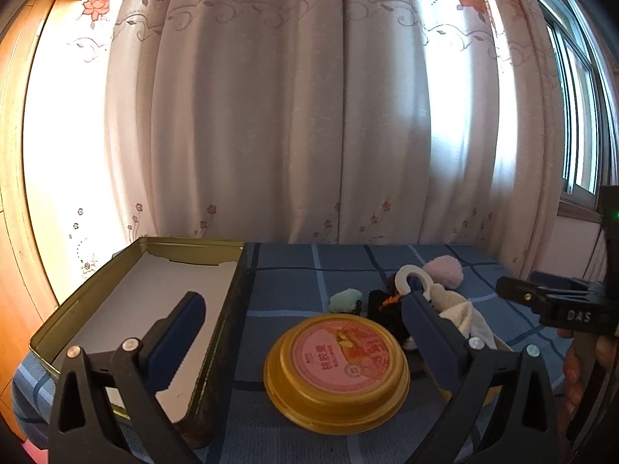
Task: Organize soft objects
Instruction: 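Grasp the white knit glove with the right gripper while the left gripper grasps the white rolled towel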
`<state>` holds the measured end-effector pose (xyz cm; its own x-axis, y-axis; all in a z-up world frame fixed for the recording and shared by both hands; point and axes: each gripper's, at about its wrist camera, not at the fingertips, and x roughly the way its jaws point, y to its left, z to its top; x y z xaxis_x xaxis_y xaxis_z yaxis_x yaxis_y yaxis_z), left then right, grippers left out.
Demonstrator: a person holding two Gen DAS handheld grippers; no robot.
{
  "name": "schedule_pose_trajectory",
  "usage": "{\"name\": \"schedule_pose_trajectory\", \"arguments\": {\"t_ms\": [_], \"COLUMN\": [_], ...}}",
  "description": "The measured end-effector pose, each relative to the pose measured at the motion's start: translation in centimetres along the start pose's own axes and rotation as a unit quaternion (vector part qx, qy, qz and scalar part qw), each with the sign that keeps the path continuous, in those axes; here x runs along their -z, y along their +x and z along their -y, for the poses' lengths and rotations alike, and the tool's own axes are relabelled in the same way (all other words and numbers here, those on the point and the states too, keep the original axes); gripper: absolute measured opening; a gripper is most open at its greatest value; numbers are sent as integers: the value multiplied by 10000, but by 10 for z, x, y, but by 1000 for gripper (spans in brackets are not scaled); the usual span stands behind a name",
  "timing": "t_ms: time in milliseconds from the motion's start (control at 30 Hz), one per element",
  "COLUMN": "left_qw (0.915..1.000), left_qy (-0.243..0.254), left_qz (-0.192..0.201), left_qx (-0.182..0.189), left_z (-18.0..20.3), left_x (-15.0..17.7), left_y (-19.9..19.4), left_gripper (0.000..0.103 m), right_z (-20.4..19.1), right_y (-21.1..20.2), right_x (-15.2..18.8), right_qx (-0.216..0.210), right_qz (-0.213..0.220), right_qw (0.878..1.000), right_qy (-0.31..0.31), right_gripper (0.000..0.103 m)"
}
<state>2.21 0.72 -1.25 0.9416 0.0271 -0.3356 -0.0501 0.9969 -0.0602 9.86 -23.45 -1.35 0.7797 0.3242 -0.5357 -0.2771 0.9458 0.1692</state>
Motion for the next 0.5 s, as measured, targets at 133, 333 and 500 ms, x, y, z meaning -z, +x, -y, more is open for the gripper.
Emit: {"name": "schedule_pose_trajectory", "arguments": {"t_ms": [133, 333, 500], "left_qw": [10000, 9998, 9998], "left_qy": [19, -90, -157], "left_qz": [-65, -159, -116], "left_qx": [3, 15, 12], "left_z": [1, -2, -7], "left_x": [1, 3, 1], "left_y": [4, 7, 6], "left_gripper": [103, 103, 103], "right_z": [-6, -19, 17], "right_y": [15, 22, 43], "right_x": [-1, -3, -4], "right_qx": [-501, -724, -507], "right_qz": [-306, -402, -786], "right_qw": [9982, 9966, 9934], "right_qy": [112, 46, 658], "right_gripper": [85, 68, 61]}}
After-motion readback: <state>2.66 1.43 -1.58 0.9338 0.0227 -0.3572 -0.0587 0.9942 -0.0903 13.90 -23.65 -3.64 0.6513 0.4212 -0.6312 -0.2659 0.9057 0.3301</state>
